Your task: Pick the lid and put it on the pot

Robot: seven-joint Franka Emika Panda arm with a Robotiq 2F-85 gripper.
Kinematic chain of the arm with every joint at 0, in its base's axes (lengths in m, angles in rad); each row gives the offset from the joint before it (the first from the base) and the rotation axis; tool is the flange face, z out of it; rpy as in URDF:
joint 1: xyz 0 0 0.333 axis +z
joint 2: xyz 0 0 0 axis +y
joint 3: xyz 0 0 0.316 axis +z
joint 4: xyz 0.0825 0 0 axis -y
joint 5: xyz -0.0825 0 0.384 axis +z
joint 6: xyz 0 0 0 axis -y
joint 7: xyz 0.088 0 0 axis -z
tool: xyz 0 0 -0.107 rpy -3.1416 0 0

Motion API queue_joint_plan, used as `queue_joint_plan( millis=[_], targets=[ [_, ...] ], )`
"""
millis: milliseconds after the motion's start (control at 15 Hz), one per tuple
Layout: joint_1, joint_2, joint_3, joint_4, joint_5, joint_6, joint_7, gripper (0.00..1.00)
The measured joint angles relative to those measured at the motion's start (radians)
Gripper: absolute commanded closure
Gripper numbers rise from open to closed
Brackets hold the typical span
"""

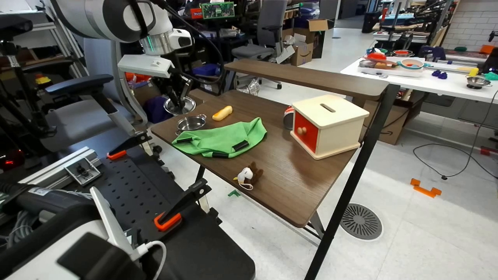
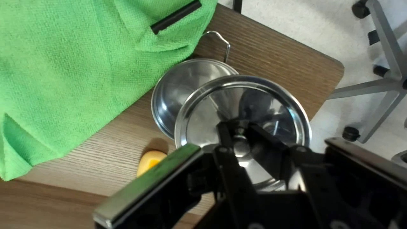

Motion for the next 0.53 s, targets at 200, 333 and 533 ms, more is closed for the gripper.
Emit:
queue_joint_plan(
  millis=[200, 333, 533],
  targets=[
    [0.111, 0.007, -0.123, -0.015, -0.095, 0.064, 0.065, 0.94],
    [0.182, 0.018, -0.195, -0.018, -0.137, 0.082, 0.1, 0.94],
    [0.274, 0.042, -0.277, -0.015, -0.173, 0.097, 0.143, 0.94]
  ],
)
